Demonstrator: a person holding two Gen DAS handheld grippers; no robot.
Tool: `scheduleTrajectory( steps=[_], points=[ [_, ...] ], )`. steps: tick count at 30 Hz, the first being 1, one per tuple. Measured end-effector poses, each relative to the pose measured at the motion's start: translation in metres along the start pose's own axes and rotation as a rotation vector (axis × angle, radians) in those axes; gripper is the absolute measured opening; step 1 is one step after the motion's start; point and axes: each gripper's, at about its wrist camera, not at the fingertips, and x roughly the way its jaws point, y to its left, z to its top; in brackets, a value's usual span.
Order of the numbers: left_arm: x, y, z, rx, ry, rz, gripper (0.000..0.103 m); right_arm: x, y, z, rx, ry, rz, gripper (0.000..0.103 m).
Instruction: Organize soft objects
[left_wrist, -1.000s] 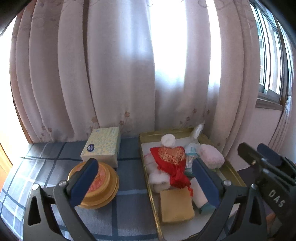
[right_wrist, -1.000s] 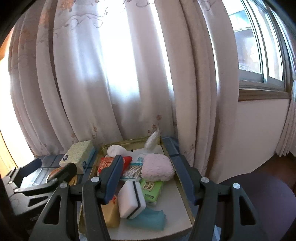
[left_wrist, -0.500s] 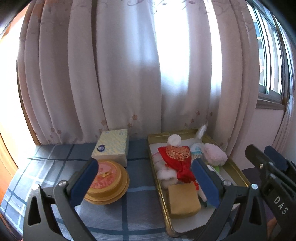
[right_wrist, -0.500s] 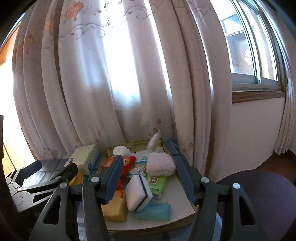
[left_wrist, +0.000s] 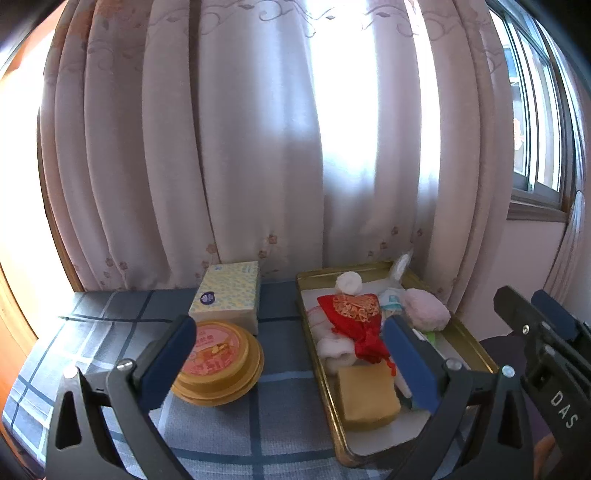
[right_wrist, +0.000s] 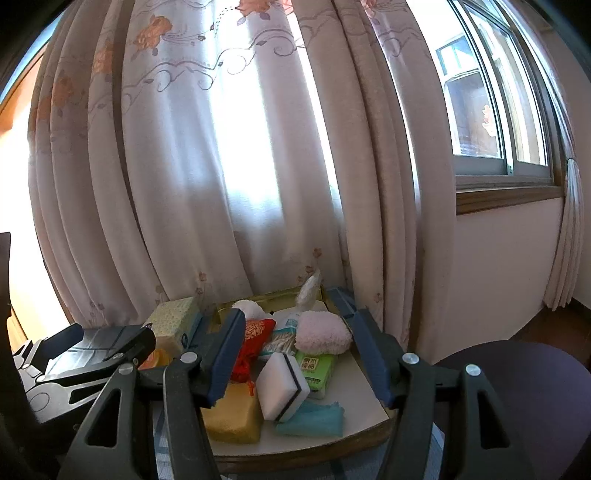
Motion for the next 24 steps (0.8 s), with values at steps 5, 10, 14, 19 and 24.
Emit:
scheduleTrajectory(
  steps=[5,10,14,19,24],
  points=[
    [-0.001,0.000,0.001,-0.004,0.005,-0.008,0.103,-0.001,-0.001,0.001,0.003,-0.001,-0.009,0.063],
    [-0.001,0.003,0.000,-0.013,0.023,-0.027,0.103,-0.002,0.001,0.002,0.002,0.005,-0.008,0.063],
    [-0.003,0.005,-0.001,-0.011,0.022,-0.025,0.103,-0.004,0.003,0.001,-0.001,0.001,-0.013,0.063],
    [-0.004,0.008,-0.001,-0.016,0.035,-0.035,0.103,-0.005,0.004,0.001,0.002,0.002,-0.018,0.063],
    [-0.004,0.009,-0.001,-0.016,0.037,-0.035,0.103,-0.005,0.005,0.001,0.004,0.009,-0.016,0.064]
  ],
)
